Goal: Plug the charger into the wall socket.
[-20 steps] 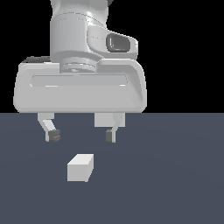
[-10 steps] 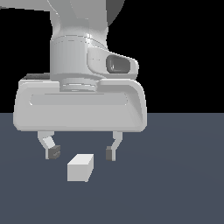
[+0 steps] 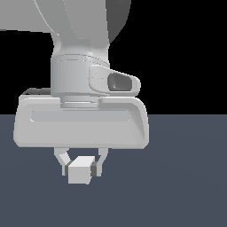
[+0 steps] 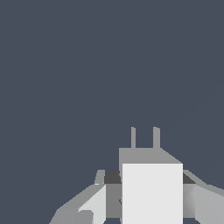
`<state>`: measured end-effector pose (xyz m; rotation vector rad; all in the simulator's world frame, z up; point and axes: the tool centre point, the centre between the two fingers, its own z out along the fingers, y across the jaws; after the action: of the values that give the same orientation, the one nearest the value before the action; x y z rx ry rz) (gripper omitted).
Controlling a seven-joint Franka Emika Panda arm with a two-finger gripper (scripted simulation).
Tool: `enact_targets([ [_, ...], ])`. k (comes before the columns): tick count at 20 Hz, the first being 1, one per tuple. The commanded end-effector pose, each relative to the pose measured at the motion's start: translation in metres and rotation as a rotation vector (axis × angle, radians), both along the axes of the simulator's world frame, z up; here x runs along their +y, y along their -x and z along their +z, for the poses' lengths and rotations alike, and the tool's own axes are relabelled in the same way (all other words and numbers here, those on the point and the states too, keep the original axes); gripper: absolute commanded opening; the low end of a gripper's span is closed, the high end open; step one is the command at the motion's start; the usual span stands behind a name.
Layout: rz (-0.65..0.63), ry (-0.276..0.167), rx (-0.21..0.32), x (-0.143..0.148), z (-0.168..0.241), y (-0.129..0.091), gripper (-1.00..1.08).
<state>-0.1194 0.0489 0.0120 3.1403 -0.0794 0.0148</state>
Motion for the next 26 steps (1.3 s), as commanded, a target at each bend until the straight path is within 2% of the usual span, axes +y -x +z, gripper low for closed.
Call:
enact_targets([
  [1,0.000,0.000,-0.001,0.000,0.000,0.000,-1.00],
  [10,0.000,0.000,-0.001,0.000,0.000,0.000,-1.00],
  [15,0.003,0.000,-0.001,-0.003,0.006,-0.007,-1.00],
  [20,0.010,0.000,-0.001,-0.010,0.019,-0.024,-1.00],
  [26,0.023,0.000,-0.001,-0.022,0.045,-0.057,-1.00],
])
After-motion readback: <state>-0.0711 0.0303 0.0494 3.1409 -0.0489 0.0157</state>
